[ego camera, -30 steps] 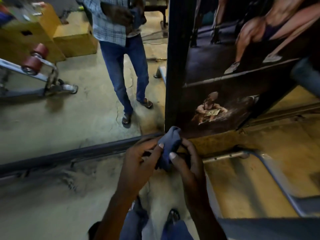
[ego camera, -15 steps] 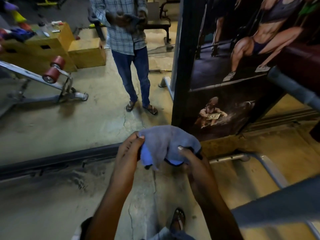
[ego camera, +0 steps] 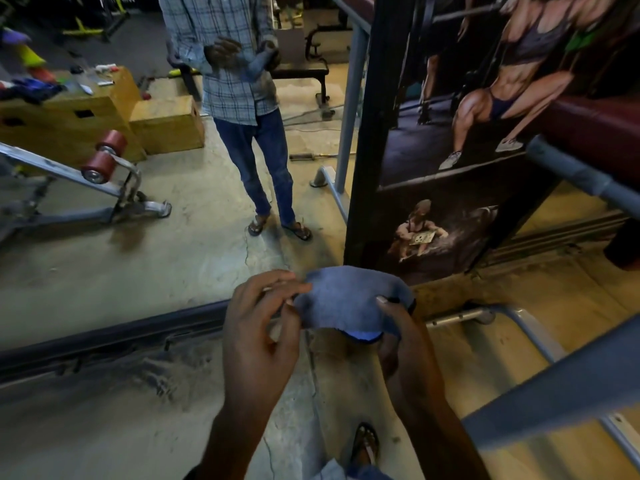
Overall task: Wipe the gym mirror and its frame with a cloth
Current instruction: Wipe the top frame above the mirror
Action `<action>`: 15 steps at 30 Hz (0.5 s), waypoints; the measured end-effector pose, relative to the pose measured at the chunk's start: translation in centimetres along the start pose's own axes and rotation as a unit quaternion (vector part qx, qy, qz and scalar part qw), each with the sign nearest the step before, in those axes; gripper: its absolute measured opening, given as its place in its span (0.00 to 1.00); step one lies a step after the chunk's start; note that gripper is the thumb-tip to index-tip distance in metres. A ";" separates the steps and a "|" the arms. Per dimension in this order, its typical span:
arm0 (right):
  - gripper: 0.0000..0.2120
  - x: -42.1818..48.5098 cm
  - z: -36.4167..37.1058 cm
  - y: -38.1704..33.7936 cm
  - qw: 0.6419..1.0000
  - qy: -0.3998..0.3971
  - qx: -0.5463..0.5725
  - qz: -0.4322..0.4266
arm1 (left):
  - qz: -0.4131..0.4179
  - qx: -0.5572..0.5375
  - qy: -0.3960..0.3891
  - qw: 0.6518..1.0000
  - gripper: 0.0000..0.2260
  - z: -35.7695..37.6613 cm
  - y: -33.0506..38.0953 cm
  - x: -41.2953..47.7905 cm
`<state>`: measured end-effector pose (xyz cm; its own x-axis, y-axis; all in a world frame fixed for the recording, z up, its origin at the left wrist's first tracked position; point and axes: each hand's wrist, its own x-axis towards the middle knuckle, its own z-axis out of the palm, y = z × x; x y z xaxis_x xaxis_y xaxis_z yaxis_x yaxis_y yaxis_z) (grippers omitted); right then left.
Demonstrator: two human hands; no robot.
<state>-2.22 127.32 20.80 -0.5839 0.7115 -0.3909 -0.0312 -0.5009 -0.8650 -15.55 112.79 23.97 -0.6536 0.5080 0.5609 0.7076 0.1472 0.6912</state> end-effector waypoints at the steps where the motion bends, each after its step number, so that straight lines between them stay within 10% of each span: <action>1: 0.22 -0.5 0.3 -0.3 1.000 -0.007 0.006 0.000 | -0.023 -0.021 -0.027 0.999 0.11 0.1 0.1 0.0; 7: 0.17 -0.7 2.0 0.0 0.989 -0.073 0.130 0.024 | -0.207 -0.153 -0.126 0.958 0.20 1.3 -0.2 -0.3; 15: 0.14 0.5 4.1 1.0 0.993 0.028 -0.083 -0.084 | -0.219 -0.222 -0.097 0.945 0.17 1.6 -0.6 0.4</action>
<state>-5.84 125.17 21.07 -0.5351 0.8071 -0.2494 0.0131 -0.2873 -0.9578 -15.81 114.26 23.10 -0.7655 0.6335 0.1122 0.1699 0.0308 0.9850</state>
